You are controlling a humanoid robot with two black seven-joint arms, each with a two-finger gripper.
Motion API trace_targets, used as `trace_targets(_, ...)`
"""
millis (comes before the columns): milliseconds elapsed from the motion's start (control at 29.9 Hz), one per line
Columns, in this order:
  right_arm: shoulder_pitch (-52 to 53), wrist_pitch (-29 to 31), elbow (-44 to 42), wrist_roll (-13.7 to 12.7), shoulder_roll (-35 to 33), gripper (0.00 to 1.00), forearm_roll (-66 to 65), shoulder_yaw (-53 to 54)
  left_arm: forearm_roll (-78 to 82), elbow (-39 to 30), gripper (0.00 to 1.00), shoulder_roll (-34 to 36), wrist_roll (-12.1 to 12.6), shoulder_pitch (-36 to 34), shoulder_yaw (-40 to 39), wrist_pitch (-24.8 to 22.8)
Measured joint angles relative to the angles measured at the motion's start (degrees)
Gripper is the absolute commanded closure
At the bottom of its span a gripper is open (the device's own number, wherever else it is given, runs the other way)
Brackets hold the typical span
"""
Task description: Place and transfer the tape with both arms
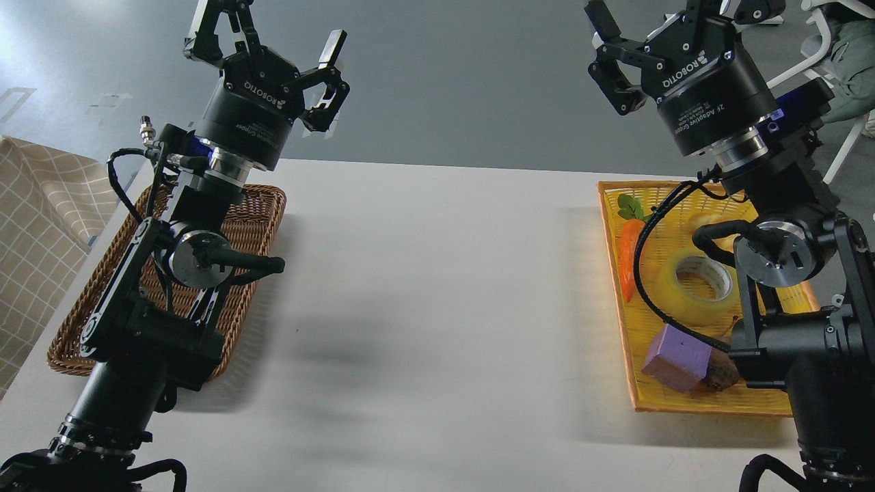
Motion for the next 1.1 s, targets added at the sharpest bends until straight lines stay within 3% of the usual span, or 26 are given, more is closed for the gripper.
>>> trace_targets(1103,-1.32,0.0,1.91,0.0,0.0,0.0,-0.84,-0.04,0.07,-0.37,0.01,-0.36,-0.63,0.63,0.07,-0.69)
